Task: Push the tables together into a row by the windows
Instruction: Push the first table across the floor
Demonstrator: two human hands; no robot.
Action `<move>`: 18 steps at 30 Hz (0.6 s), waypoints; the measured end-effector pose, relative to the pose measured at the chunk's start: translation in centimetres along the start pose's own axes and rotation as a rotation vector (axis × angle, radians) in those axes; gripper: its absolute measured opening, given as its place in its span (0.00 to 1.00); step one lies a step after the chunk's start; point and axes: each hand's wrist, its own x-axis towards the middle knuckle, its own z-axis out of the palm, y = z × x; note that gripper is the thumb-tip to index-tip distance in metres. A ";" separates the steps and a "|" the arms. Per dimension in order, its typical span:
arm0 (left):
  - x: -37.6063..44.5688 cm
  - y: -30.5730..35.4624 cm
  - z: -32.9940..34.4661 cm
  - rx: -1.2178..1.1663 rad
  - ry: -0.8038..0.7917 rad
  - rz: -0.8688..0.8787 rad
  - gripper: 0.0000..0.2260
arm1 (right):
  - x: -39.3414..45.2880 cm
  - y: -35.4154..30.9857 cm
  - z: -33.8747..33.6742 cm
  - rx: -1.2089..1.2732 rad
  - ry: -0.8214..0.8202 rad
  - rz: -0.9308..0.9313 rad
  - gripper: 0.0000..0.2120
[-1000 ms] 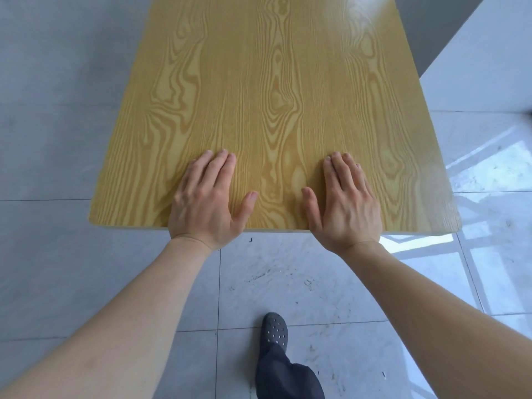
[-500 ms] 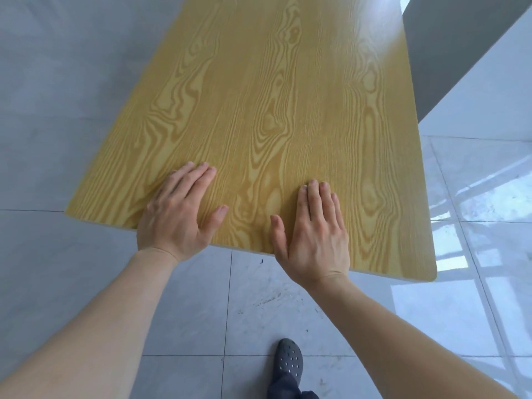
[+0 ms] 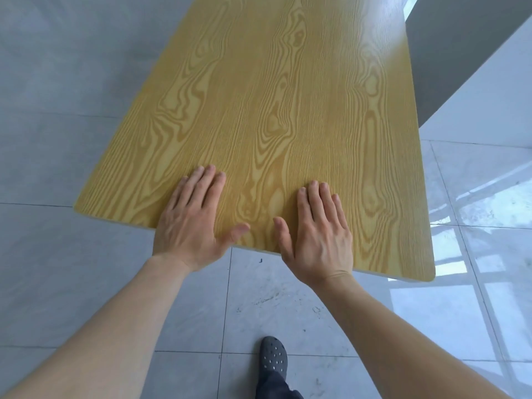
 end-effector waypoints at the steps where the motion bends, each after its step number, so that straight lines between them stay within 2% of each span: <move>1: -0.2 0.0 0.0 0.007 -0.005 0.007 0.50 | -0.1 0.0 0.0 0.002 0.002 -0.002 0.38; 7: -0.6 2.0 -0.1 0.024 -0.025 0.005 0.58 | -0.7 2.2 -0.1 0.013 0.031 -0.045 0.37; 11: -1.3 5.2 0.3 0.063 -0.048 0.076 0.62 | -1.5 5.8 -0.9 -0.004 0.031 -0.096 0.36; 18: -2.0 10.8 1.7 0.057 0.005 0.052 0.61 | -2.8 11.5 -1.8 0.014 0.068 -0.163 0.34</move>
